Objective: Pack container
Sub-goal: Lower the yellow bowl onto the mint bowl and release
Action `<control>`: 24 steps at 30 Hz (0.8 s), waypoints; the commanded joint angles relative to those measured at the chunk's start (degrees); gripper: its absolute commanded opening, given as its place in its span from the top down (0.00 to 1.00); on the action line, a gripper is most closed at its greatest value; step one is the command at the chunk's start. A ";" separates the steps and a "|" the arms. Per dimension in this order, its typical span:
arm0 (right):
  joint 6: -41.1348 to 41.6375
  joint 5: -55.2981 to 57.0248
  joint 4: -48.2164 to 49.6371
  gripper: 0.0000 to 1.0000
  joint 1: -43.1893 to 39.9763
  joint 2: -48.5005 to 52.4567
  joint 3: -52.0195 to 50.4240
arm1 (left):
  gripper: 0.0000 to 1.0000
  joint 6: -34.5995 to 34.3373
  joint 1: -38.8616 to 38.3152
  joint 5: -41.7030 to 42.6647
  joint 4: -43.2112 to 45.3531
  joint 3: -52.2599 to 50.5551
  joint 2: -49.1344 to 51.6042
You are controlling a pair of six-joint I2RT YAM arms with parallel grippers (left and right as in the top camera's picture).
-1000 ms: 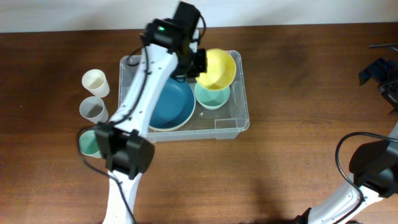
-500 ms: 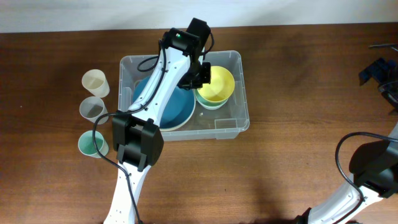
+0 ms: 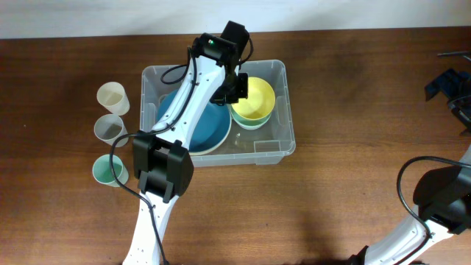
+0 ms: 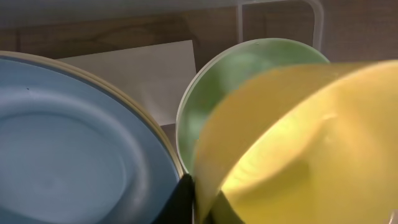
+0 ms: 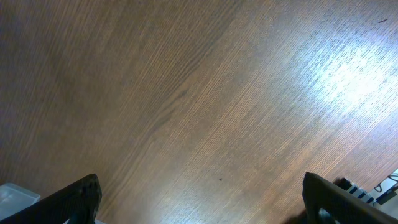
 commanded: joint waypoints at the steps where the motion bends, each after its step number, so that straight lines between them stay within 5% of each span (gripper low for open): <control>1: -0.15 -0.11 -0.11 0.01 -0.15 0.02 -0.02 | 0.81 0.70 0.17 -0.55 -0.07 -0.04 1.36; 3: -0.15 -0.11 -0.11 0.01 -0.15 0.02 -0.02 | 0.73 0.70 0.17 -0.57 -0.22 -0.04 1.36; 6: -0.15 -0.11 -0.11 0.01 -0.15 0.02 -0.02 | 0.37 0.72 0.17 -0.55 -0.20 -0.04 1.36; 8: -0.15 -0.11 -0.11 0.01 -0.15 0.02 -0.02 | 0.28 0.76 0.20 -0.57 0.22 -0.04 1.36; 16: -0.15 -0.11 -0.11 0.01 -0.15 0.02 -0.02 | 0.17 2.43 2.51 1.40 -1.22 10.19 0.68; 19: -0.15 -0.11 -0.11 0.01 -0.15 0.02 -0.02 | 0.01 3.98 5.33 1.29 -4.48 19.47 -0.70; 24: -0.15 -0.11 -0.11 0.01 -0.17 0.02 -0.02 | 0.01 4.39 13.22 -4.17 -12.33 33.81 -3.63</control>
